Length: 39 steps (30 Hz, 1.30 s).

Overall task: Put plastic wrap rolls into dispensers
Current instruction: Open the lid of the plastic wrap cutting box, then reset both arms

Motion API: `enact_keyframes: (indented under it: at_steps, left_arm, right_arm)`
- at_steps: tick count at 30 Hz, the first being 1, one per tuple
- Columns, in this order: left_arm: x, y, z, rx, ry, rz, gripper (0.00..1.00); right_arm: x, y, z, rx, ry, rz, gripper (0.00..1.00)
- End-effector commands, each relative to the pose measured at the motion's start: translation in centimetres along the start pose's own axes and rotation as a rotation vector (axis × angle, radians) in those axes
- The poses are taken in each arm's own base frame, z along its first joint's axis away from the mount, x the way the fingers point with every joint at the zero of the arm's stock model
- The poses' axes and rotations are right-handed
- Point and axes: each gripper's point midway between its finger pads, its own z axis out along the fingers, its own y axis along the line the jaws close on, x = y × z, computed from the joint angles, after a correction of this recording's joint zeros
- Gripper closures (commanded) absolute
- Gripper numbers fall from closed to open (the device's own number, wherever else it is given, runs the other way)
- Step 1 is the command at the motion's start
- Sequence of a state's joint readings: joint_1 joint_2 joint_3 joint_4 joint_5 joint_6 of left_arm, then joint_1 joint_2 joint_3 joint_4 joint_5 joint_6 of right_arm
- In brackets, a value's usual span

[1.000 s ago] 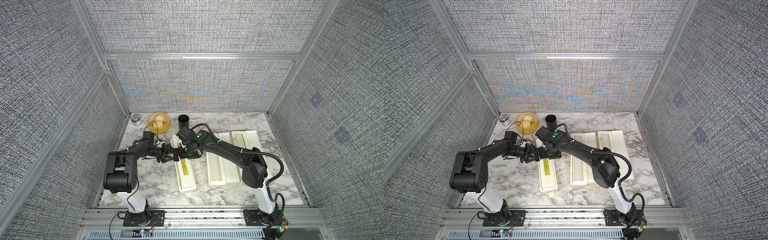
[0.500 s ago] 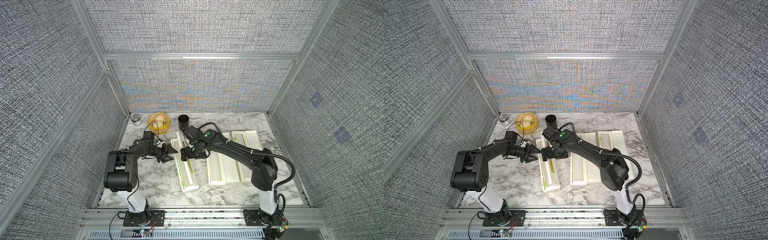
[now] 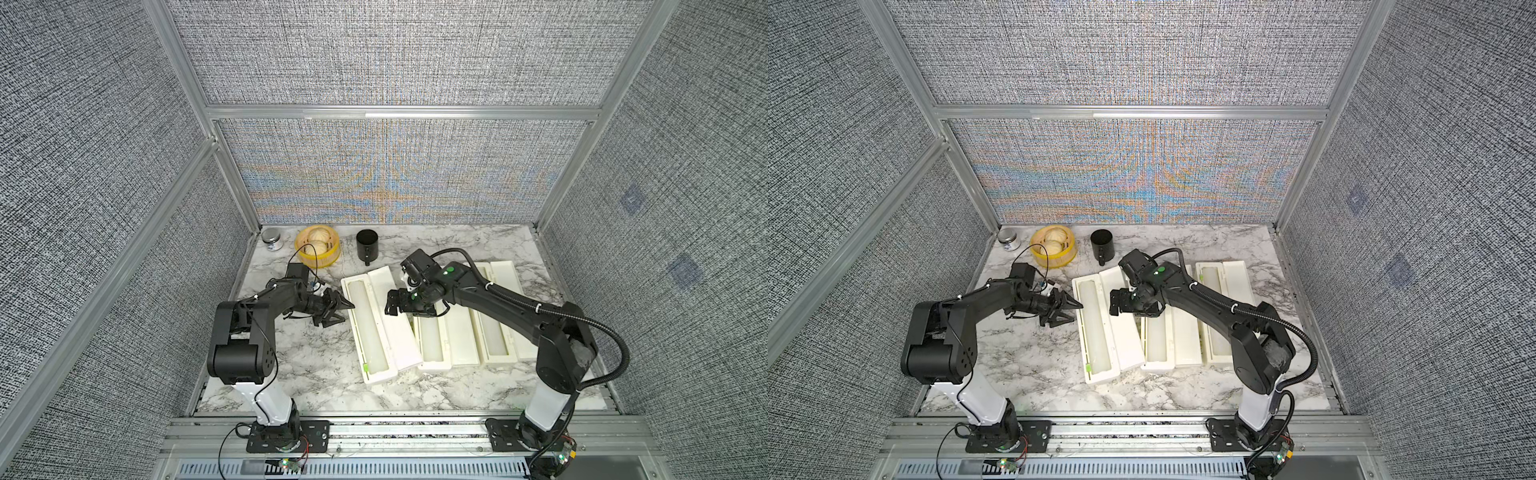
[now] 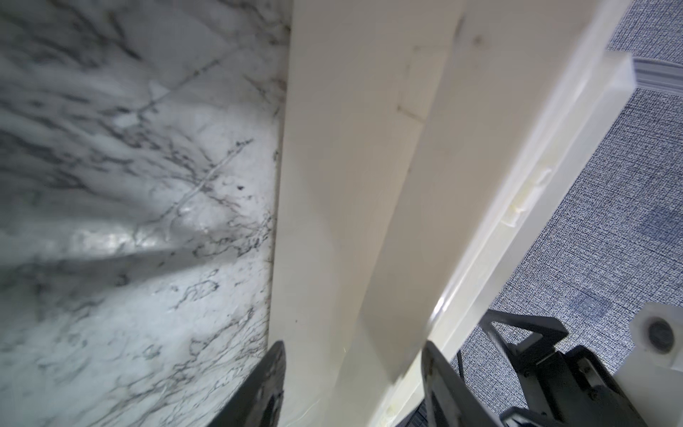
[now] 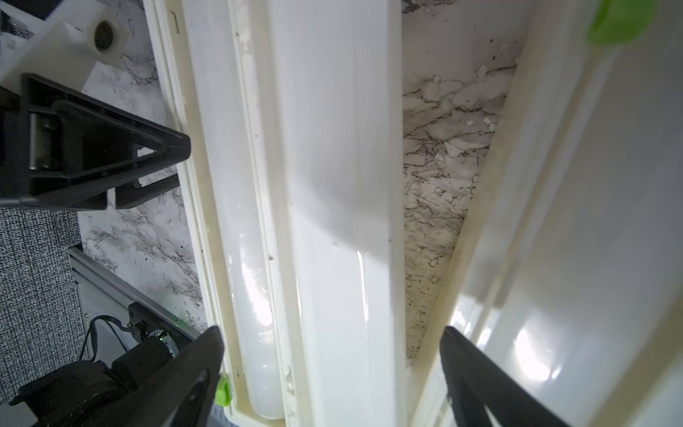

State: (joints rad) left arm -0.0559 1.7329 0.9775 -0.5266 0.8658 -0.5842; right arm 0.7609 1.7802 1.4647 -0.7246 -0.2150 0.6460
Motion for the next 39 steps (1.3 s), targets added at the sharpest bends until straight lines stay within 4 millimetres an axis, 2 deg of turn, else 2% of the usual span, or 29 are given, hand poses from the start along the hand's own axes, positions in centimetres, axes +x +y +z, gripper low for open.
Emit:
enact_keyframes:
  at_steps: [1, 6, 9, 14, 16, 21, 25, 27, 30, 34, 36, 39]
  left_arm:
    - [-0.1, 0.5, -0.2, -0.029, -0.012, -0.002, 0.43]
    - [-0.9, 0.5, 0.0, -0.033, -0.025, -0.008, 0.43]
    - [-1.1, 0.5, -0.1, -0.041, -0.026, -0.002, 0.44]
    - [-1.4, -0.2, -0.7, -0.038, -0.042, 0.019, 0.44]
    - [-1.2, -0.5, -1.0, -0.035, -0.046, 0.024, 0.44]
    - [-0.7, -0.5, -2.3, -0.061, -0.068, 0.044, 0.43]
    - [-1.2, -0.2, -3.8, -0.072, -0.108, 0.047, 0.42]
    - [-1.9, -0.2, -4.8, -0.081, -0.136, 0.064, 0.4]
    - [-3.6, -0.1, -6.8, -0.159, -0.208, 0.127, 0.32]
    - [-6.8, -1.0, -9.2, -0.268, -0.346, 0.277, 0.21]
    - [-8.6, -0.7, -10.5, -0.349, -0.425, 0.335, 0.16]
    - [-11.1, 0.2, -12.6, -0.499, -0.545, 0.421, 0.14]
  right_arm:
    - [-0.2, 0.7, 0.1, -0.022, -0.014, -0.032, 0.08]
    - [0.9, 2.6, 0.9, -0.041, 0.004, -0.091, 0.14]
    - [2.7, 4.0, 1.9, -0.066, 0.049, -0.117, 0.16]
    - [5.2, 5.5, 3.8, -0.121, 0.125, -0.122, 0.18]
    - [5.8, 5.3, 4.2, -0.108, 0.142, -0.132, 0.18]
    - [4.9, 3.0, 2.6, -0.054, 0.101, -0.121, 0.17]
    - [3.6, 1.8, 0.2, -0.067, 0.048, -0.119, 0.13]
    - [2.8, 0.5, -0.8, -0.049, 0.017, -0.111, 0.11]
    - [1.1, -2.7, -2.3, 0.011, -0.044, -0.102, 0.08]
    - [-2.4, -7.8, -4.3, 0.137, -0.203, -0.108, 0.04]
    - [-4.2, -10.5, -5.2, 0.222, -0.287, -0.13, 0.01]
    - [-7.0, -13.8, -6.2, 0.343, -0.397, -0.212, 0.01]
